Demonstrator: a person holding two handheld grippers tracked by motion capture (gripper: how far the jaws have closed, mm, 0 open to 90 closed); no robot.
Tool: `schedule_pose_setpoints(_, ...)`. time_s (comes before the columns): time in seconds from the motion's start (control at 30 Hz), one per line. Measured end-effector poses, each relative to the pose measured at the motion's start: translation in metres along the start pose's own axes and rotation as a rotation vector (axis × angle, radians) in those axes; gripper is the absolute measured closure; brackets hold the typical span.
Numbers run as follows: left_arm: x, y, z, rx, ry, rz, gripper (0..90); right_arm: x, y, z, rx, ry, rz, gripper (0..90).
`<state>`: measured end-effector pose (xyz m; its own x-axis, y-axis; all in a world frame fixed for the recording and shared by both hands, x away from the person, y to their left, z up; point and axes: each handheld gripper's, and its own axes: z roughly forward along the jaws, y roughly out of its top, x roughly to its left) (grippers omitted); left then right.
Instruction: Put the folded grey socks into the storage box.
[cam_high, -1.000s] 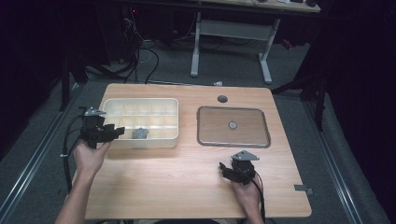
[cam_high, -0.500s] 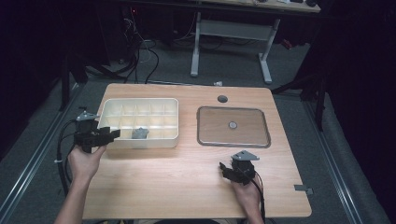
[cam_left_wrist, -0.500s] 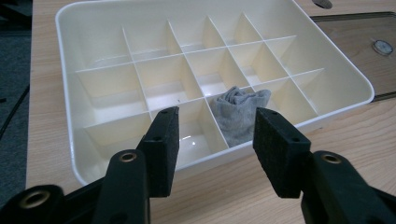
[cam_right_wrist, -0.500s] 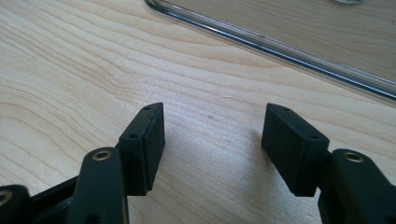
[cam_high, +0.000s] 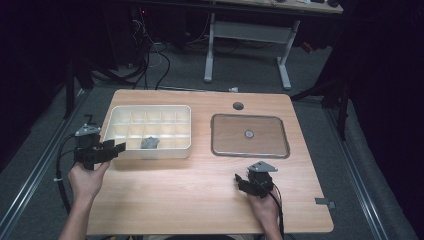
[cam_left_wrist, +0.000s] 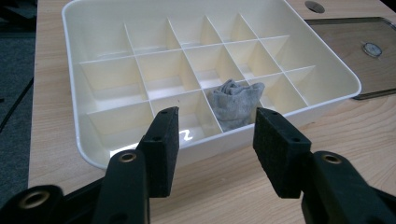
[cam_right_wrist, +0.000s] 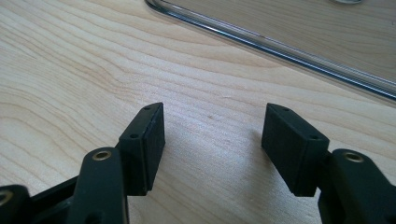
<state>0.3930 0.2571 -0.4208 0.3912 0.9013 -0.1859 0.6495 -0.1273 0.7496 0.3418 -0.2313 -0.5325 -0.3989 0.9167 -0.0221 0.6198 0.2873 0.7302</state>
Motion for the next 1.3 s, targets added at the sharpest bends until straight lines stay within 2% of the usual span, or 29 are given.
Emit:
schedule_pose_setpoints(0.2, -0.006, -0.005, -0.002, 0.005, 0.003, 0.023, 50.4, 0.000, 0.000, 0.000, 0.000, 0.000, 0.000, 39.8)
schedule_pose_setpoints(1.3, -0.029, -0.024, -0.006, -0.007, -0.065, 0.033, 49.1, 0.000, 0.000, 0.000, 0.001, 0.000, 0.003, 39.8)
